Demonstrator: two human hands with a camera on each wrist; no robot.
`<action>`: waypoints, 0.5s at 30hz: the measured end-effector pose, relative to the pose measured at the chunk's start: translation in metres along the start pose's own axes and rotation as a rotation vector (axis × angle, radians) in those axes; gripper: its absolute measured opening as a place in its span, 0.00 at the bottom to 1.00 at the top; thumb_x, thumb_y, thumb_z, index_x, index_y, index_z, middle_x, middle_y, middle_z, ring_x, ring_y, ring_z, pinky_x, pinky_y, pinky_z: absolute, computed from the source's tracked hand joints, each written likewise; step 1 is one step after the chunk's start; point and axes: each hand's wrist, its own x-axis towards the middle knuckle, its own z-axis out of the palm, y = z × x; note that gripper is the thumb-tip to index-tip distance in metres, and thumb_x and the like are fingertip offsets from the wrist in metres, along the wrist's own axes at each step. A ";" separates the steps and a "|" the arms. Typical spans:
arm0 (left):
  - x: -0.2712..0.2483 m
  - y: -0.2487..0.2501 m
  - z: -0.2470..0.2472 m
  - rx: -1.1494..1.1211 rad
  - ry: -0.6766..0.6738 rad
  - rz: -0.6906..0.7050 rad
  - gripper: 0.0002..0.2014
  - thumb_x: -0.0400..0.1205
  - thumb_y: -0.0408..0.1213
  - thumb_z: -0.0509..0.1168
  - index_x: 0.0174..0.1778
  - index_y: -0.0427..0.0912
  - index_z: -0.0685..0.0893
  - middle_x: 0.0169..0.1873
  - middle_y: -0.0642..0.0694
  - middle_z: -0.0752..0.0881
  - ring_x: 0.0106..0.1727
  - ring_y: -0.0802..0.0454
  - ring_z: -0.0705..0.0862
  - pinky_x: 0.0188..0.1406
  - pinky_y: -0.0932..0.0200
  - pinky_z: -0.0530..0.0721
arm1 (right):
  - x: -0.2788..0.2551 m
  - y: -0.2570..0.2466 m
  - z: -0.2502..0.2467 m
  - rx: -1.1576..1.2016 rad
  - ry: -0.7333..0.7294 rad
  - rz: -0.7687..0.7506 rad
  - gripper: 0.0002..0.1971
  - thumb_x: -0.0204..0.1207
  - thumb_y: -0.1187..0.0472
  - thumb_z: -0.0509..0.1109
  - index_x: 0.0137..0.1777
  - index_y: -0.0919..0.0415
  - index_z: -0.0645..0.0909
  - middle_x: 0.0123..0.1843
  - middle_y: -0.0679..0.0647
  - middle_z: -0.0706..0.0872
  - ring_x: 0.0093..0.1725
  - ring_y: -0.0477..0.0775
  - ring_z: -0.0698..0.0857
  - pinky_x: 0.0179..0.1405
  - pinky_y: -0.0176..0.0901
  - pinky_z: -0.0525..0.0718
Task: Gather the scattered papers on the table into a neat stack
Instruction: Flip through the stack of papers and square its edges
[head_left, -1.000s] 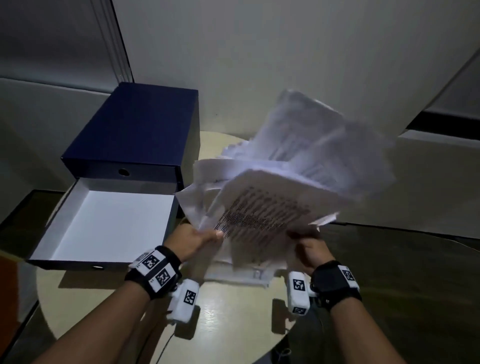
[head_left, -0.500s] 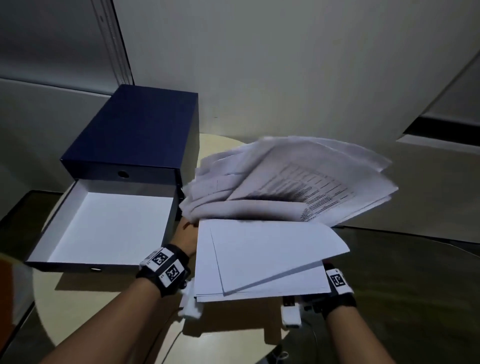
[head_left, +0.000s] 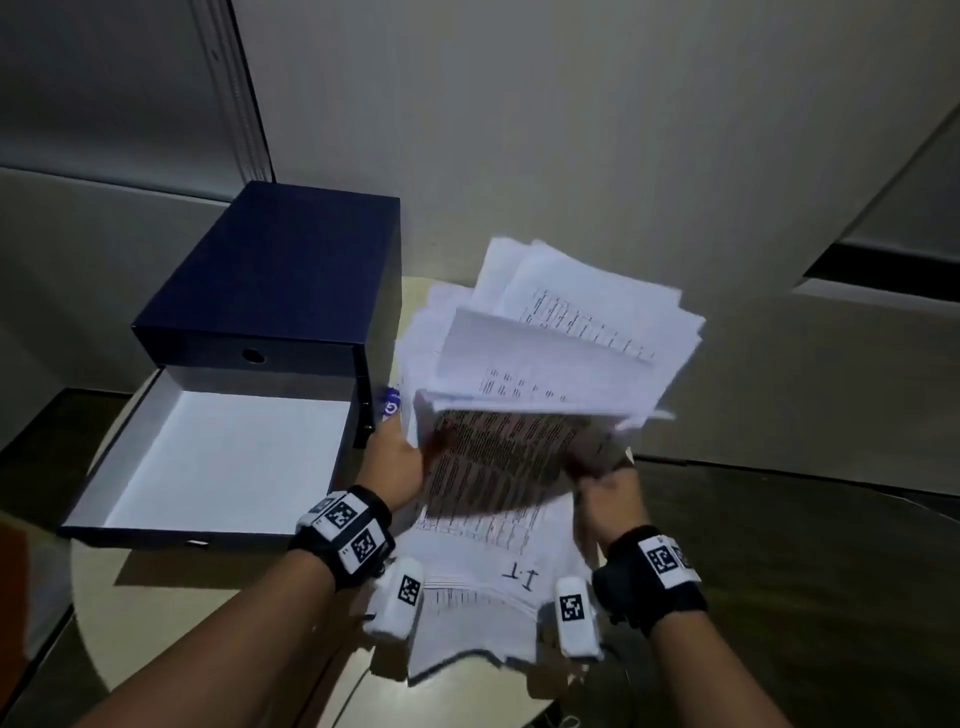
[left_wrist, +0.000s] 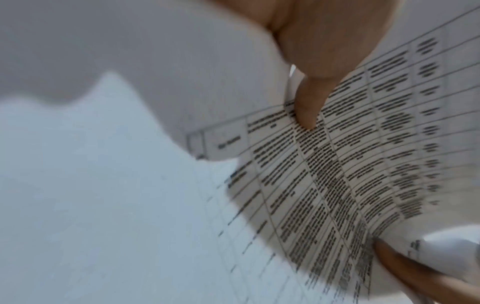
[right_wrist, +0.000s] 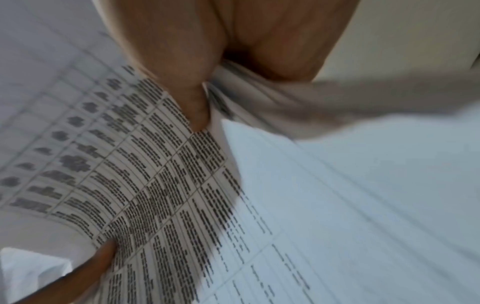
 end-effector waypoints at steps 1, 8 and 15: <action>-0.007 0.007 0.000 -0.020 -0.007 0.007 0.10 0.82 0.38 0.70 0.59 0.44 0.86 0.49 0.46 0.92 0.52 0.48 0.90 0.52 0.55 0.89 | -0.002 0.001 -0.001 0.024 0.012 0.028 0.08 0.79 0.60 0.73 0.55 0.56 0.80 0.42 0.52 0.87 0.38 0.51 0.83 0.37 0.41 0.83; -0.030 0.039 -0.010 -0.190 -0.036 -0.010 0.15 0.76 0.31 0.75 0.56 0.49 0.86 0.47 0.59 0.88 0.53 0.60 0.87 0.44 0.78 0.83 | -0.003 -0.013 -0.019 -0.101 0.071 0.137 0.21 0.75 0.46 0.75 0.29 0.62 0.79 0.24 0.51 0.80 0.29 0.52 0.77 0.30 0.42 0.72; -0.027 0.018 -0.011 -0.244 -0.078 -0.135 0.19 0.66 0.29 0.79 0.53 0.40 0.87 0.49 0.48 0.91 0.59 0.43 0.87 0.65 0.46 0.84 | 0.002 0.024 -0.013 -0.104 0.074 0.160 0.19 0.78 0.59 0.74 0.26 0.59 0.76 0.13 0.44 0.78 0.26 0.50 0.77 0.39 0.43 0.76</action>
